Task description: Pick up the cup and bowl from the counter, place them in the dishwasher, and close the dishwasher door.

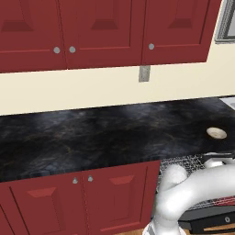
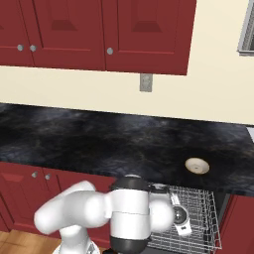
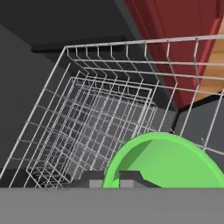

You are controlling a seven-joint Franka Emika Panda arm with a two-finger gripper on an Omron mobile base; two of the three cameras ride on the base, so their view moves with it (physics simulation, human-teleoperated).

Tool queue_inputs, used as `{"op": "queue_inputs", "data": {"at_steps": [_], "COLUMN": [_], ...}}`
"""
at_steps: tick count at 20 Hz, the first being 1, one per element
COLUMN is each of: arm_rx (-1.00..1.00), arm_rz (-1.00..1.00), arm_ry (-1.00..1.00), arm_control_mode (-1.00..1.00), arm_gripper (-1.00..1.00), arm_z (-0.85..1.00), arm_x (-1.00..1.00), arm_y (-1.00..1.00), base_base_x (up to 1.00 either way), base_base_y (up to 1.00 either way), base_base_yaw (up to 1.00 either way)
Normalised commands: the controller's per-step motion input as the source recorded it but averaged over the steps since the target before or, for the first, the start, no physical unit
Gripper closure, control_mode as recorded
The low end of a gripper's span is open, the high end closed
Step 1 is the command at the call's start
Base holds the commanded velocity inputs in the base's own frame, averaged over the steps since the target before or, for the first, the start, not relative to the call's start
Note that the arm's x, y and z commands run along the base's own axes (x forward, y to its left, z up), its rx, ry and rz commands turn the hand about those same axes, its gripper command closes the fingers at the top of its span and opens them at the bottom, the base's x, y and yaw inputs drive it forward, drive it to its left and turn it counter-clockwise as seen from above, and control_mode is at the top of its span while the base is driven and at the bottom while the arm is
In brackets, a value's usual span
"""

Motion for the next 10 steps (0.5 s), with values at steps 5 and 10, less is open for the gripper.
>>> {"op": "queue_inputs", "data": {"at_steps": [5,10], "arm_rx": [0.0,0.01], "arm_rz": [-0.05,-0.04], "arm_ry": [0.0,0.0], "arm_control_mode": [-1.0,-1.0], "arm_gripper": [1.0,1.0], "arm_z": [-0.54,-0.51], "arm_x": [0.18,0.13], "arm_y": [-0.29,-0.32], "base_base_x": [0.0,0.0], "base_base_y": [0.0,0.0], "base_base_yaw": [0.0,0.0]}}
